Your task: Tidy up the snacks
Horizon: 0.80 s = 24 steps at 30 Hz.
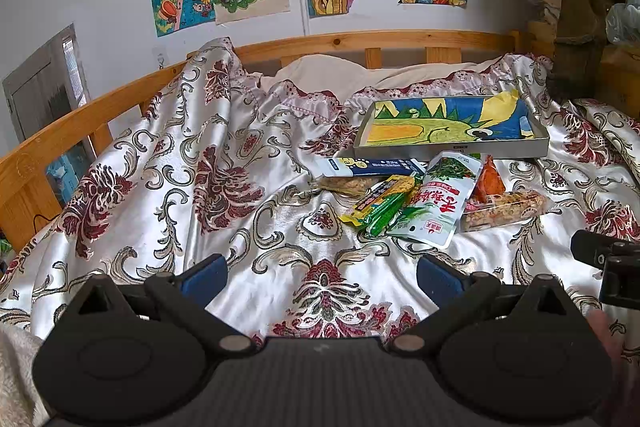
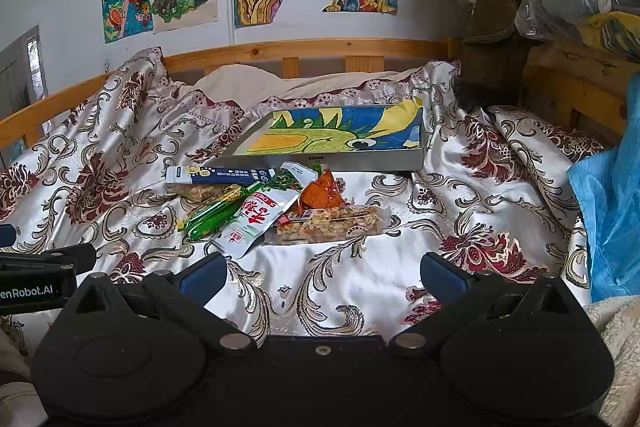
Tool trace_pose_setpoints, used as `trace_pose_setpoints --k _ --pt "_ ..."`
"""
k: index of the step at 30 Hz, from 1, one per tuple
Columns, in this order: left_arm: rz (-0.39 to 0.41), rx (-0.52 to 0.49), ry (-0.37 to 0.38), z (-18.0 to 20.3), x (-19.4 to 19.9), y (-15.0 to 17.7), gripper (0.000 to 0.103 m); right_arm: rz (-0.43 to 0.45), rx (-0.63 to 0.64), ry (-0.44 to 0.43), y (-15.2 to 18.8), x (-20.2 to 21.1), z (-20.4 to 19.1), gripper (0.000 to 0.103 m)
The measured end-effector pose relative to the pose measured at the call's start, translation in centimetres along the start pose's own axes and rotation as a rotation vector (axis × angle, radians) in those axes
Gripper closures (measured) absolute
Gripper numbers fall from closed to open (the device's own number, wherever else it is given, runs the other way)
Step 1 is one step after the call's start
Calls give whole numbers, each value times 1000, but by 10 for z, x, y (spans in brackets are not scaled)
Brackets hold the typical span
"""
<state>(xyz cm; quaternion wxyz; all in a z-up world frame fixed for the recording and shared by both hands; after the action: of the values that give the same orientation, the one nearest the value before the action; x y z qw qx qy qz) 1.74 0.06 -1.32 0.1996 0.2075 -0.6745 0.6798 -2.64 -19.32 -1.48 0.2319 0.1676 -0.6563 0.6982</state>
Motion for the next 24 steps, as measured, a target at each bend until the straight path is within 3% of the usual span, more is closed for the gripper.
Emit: trace_pose_setpoints --k 24 --pt "-6 9 -4 1 -1 3 0 0 1 0 0 0 0 1"
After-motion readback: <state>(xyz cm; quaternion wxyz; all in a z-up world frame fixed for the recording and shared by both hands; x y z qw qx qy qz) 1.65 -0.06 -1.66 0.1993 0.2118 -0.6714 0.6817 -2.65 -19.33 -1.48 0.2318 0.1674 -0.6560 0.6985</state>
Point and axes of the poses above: each gripper's, at about its wrist camera, not at the fingertips, and x roughly against the way its jaws point, z to its right, y to its underside, the point moved 2 cm from there along -x, roughly the way its jaws point, and after that the axes turned 9 degrees about x, right-handed, at the moved point
